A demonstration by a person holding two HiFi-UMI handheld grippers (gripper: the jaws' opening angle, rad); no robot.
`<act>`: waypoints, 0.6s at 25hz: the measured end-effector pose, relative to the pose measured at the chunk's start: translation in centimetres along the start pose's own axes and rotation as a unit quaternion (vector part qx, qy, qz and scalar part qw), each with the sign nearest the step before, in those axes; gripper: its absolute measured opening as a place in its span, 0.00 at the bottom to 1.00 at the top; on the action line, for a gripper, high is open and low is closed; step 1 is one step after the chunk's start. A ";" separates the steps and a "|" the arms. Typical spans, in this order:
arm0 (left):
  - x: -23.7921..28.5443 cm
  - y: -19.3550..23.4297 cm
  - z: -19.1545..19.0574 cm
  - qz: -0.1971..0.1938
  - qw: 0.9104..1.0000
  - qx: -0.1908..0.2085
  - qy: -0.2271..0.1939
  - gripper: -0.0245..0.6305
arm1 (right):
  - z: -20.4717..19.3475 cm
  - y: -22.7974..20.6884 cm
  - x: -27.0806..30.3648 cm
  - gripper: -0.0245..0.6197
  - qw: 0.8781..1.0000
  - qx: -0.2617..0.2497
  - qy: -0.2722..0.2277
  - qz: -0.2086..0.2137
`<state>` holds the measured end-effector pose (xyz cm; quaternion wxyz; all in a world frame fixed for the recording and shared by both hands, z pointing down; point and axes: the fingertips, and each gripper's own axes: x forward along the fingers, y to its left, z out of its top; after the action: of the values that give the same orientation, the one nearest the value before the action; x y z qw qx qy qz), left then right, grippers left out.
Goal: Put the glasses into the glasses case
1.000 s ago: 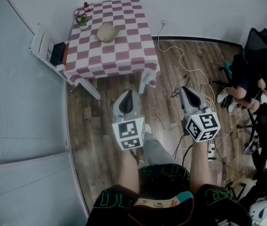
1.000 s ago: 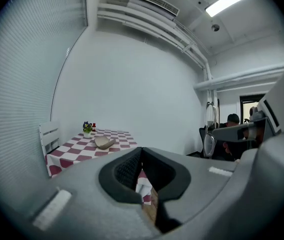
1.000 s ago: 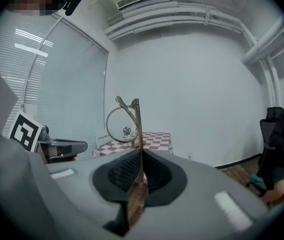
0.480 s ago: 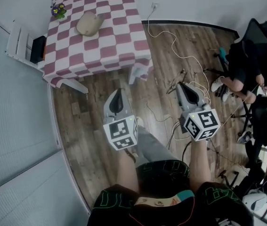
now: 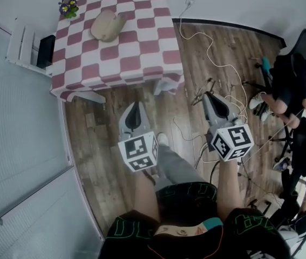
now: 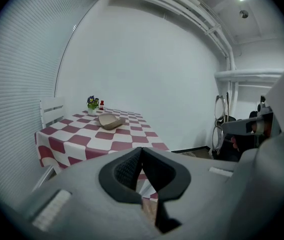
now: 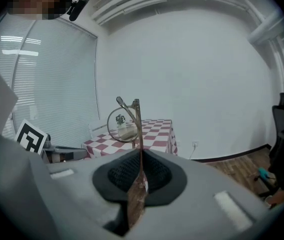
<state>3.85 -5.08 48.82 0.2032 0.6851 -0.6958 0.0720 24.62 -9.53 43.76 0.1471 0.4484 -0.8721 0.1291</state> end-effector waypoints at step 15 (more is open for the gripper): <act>2.2 1.3 4.7 0.034 0.999 0.039 0.003 0.05 | 3.7 -1.1 6.6 0.07 0.998 0.042 -0.037 0.036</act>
<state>1.74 -8.77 45.64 0.1758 0.6681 -0.7149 0.1079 21.39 -16.36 42.91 0.0908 0.4267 -0.8865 0.1543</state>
